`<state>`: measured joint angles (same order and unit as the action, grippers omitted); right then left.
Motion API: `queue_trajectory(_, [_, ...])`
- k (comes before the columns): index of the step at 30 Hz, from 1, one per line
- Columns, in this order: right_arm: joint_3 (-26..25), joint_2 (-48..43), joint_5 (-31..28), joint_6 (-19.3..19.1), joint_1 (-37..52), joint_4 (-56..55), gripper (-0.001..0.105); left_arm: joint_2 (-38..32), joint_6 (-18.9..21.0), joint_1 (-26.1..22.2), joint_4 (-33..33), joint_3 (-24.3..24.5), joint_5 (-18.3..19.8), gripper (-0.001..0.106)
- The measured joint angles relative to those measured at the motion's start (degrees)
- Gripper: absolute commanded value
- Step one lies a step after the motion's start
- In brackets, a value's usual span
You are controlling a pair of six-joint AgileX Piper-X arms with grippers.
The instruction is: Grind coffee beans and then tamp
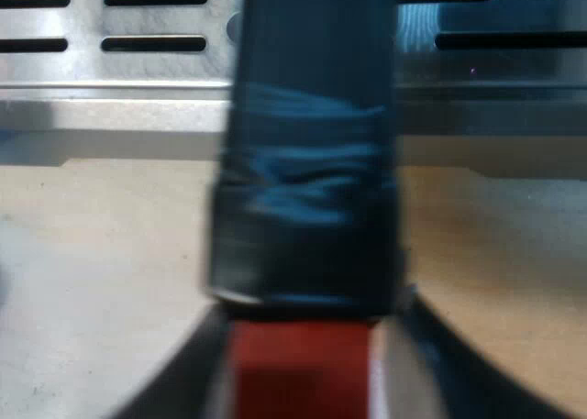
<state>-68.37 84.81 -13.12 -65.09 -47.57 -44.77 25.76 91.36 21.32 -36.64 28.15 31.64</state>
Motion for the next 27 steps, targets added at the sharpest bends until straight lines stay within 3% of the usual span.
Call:
queue_trajectory(7, [0.0,0.0,-0.4,0.3,0.0,-0.9,0.0,0.0,0.0,0.0,0.0,0.0,0.0,0.08])
queue_trajectory(27, [0.0,0.0,-1.9,0.3,0.0,-0.9,0.0,0.0,0.0,0.0,0.0,0.0,0.0,0.08])
